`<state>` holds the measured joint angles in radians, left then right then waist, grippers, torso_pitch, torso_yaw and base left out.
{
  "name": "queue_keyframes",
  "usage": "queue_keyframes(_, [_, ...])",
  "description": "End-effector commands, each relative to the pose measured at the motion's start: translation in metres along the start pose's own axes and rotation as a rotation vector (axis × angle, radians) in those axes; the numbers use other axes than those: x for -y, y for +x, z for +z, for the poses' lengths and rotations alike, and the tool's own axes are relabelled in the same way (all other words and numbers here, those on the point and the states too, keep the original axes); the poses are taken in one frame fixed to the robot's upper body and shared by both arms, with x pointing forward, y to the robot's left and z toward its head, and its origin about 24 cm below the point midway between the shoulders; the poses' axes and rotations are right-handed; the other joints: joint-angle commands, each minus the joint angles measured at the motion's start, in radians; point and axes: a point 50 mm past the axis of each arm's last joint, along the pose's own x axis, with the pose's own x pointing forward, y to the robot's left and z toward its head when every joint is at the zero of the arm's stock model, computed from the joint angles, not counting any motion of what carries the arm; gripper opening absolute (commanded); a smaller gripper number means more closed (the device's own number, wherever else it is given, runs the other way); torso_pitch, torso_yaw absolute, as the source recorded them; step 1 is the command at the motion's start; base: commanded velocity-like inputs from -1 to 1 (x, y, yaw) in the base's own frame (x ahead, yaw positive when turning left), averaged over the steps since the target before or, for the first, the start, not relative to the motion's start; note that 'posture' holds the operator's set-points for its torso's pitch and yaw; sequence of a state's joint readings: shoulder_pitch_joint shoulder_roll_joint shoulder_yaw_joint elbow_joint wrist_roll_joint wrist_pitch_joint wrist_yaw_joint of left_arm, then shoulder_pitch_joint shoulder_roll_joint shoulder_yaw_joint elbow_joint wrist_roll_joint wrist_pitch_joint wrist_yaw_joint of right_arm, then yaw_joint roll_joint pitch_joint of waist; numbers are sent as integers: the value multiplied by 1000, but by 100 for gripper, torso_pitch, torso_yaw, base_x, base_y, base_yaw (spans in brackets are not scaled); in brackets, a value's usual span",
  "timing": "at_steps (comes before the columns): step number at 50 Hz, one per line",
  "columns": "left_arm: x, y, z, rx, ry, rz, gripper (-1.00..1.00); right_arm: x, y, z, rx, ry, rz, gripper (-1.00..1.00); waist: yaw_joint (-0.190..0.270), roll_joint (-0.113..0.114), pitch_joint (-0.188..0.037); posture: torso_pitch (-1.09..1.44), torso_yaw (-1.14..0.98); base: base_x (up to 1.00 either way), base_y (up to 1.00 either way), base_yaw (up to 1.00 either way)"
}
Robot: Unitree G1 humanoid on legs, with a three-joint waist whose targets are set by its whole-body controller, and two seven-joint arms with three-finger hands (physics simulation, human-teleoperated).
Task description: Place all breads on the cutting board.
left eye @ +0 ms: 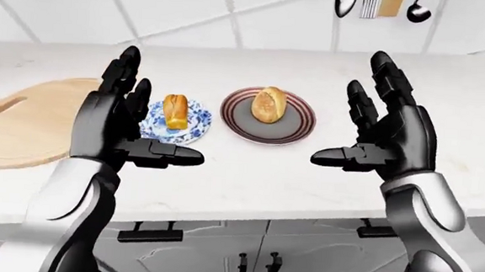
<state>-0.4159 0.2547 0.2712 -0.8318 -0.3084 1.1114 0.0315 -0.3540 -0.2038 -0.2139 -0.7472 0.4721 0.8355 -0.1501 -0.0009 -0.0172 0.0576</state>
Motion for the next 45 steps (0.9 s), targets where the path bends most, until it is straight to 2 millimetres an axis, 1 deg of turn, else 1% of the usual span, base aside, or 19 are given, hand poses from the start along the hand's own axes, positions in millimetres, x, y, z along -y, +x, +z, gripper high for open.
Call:
queue_keyframes(1, [-2, -4, 18, 115, 21, 23, 100, -6, -3, 21, 125, -6, 41, 100, 0, -10, -30, 0, 0, 16, 0, 0])
queue_keyframes(2, [-2, -4, 18, 115, 22, 22, 100, -6, -3, 21, 124, -6, 38, 100, -1, -6, -30, 0, 0, 16, 0, 0])
queue_keyframes(3, [-2, -3, 18, 116, 21, 22, 100, -5, -2, 21, 122, -5, 26, 100, -1, 0, -5, 0, 0, 0, 0, 0])
queue_keyframes(4, [-2, -3, 19, 117, 21, 22, 100, -4, -2, 21, 123, -2, 22, 100, -5, 1, -14, 0, 0, 0, 0, 0])
queue_keyframes(5, [-1, -3, 19, 117, 21, 21, 100, -3, -2, 20, 122, -4, 20, 100, -7, 11, -15, 0, 0, 0, 0, 0])
queue_keyframes(6, [-1, -3, 19, 117, 21, 21, 100, -3, -2, 21, 119, -6, 18, 100, -12, 26, -14, 0, 0, 0, 0, 0])
queue_keyframes(7, [-1, -2, 19, 116, 22, 19, 100, -3, -1, 22, 120, -6, 16, 100, -15, 53, -22, 0, 0, 0, 0, 0])
queue_keyframes(8, [-1, -2, 19, 116, 22, 20, 100, -3, 0, 23, 118, -9, 15, 100, -12, 63, -19, 0, 0, 0, 0, 0])
queue_keyframes(9, [-1, -2, 20, 117, 23, 20, 100, -3, -1, 23, 118, -9, 15, 100, -7, 27, -18, 0, 0, 0, 0, 0])
queue_keyframes(10, [-1, -3, 20, 118, 23, 20, 100, -3, 0, 23, 116, -12, 14, 100, -7, 28, -28, 0, 0, 0, 0, 0])
queue_keyframes(11, [-1, -3, 20, 118, 24, 20, 100, -3, 0, 24, 115, -13, 13, 100, -1, 20, -32, 0, 0, 0, 0, 0])
queue_keyframes(13, [-2, -2, 20, 119, 24, 20, 100, -3, 1, 25, 119, -11, 12, 100, 2, -5, -39, 0, 0, 0, 0, 0])
queue_keyframes(14, [-1, -3, 20, 120, 24, 20, 100, -3, 1, 25, 120, -13, 11, 100, 2, -7, -32, 0, 0, 0, 0, 0])
queue_keyframes(15, [-1, -3, 20, 120, 24, 20, 100, -3, 2, 26, 119, -17, 12, 100, 6, 1, -31, 0, 0, 0, 0, 0])
queue_keyframes(23, [-2, -4, 21, 123, 23, 20, 100, -6, 16, 33, 89, -61, 0, 100, 7, 9, -39, 0, 0, 0, 0, 0])
queue_keyframes(30, [-3, -4, 22, 125, 21, 21, 100, -9, 42, 51, 62, -128, -17, 100, 5, 15, -42, 0, 0, 0, 0, 0])
queue_keyframes(33, [-4, -4, 24, 127, 22, 20, 100, -12, 56, 56, 35, -191, -9, 100, 5, 16, -41, 0, 0, 0, 0, 0])
queue_keyframes(36, [-4, -5, 24, 127, 22, 18, 100, -13, 65, 52, 6, -286, -2, 100, 4, 17, -40, 0, 0, 0, 0, 0])
queue_keyframes(45, [-3, -5, 33, 138, 26, 17, 100, -15, 76, 62, -57, -490, 50, 100, 4, 20, -38, 0, 0, 0, 0, 0])
